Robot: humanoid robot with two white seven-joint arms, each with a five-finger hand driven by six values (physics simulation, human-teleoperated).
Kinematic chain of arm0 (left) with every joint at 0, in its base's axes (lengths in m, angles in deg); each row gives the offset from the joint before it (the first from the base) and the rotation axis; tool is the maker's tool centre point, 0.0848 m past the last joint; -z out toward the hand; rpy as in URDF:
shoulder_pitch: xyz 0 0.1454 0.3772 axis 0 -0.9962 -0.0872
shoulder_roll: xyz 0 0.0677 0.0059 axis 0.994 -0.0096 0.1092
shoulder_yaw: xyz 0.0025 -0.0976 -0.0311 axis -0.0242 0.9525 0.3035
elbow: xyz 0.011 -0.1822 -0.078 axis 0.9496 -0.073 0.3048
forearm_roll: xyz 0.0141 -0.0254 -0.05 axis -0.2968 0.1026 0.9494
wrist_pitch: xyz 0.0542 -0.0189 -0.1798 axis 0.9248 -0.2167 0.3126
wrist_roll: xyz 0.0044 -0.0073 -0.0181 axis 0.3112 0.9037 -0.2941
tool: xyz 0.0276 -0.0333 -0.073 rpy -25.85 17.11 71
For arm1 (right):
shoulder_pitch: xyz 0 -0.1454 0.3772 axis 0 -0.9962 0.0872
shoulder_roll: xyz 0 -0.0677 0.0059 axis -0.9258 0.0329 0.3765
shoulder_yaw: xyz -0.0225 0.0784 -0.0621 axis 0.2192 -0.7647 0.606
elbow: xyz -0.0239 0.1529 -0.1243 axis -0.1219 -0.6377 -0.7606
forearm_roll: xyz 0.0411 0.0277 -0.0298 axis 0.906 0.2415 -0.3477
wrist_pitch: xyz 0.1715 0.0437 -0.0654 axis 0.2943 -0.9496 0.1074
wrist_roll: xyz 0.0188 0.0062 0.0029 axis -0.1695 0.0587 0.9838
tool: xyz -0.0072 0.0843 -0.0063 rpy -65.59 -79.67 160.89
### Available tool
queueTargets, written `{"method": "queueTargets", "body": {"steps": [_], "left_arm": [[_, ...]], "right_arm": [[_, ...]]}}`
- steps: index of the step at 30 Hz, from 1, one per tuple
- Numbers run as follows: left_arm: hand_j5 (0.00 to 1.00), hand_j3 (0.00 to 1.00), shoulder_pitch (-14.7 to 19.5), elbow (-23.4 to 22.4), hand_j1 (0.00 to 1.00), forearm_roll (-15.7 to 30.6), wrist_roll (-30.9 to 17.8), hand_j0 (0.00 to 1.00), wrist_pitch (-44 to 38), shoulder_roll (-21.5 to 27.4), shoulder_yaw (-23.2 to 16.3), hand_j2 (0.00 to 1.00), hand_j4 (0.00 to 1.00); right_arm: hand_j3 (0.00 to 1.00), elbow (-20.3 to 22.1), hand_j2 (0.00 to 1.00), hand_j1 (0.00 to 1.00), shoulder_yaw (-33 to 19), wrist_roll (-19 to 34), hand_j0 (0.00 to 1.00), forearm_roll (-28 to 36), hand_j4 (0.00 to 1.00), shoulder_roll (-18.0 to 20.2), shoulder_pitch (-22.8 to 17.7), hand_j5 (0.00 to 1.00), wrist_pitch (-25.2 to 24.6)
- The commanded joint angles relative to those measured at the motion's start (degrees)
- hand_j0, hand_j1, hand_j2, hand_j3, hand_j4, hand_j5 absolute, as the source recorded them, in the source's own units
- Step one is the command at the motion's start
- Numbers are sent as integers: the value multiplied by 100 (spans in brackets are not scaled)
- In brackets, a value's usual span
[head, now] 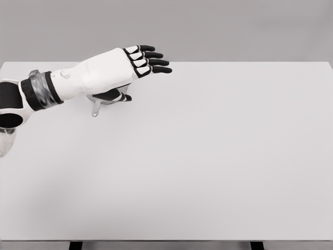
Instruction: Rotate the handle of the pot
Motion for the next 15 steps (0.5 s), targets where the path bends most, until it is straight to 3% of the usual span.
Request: {"method": "queueTargets", "body": {"steps": [1,5,6,7,10,13,15], "left_arm": [[100,100,0,-142,100,-20,17,100,-13,-167,-68,100,100],[100,100,-17,-151,100,-3,35,100,-13,-123,-103,100,100],[100,100,-61,-160,100,-38,244,100,-13,-140,-112,100,100],[100,100,-114,-274,100,-82,816,100,-13,-97,-182,100,100],[100,100,-88,-511,100,-134,887,100,-13,-79,-323,100,100],[100,100,44,-1135,100,-354,905,100,-13,-149,-323,100,100],[100,100,35,-1144,100,-565,905,100,-13,-132,-332,100,100]], "right_arm": [[100,0,100,100,1,0,100,3,100,0,0,100,3],[100,0,100,100,1,0,100,3,100,0,0,100,3],[100,0,100,100,1,0,100,3,100,0,0,100,3],[100,0,100,100,1,0,100,3,100,0,0,100,3],[100,0,100,100,1,0,100,3,100,0,0,100,3],[100,0,100,100,1,0,100,3,100,0,0,100,3],[100,0,100,100,1,0,100,3,100,0,0,100,3]]}}
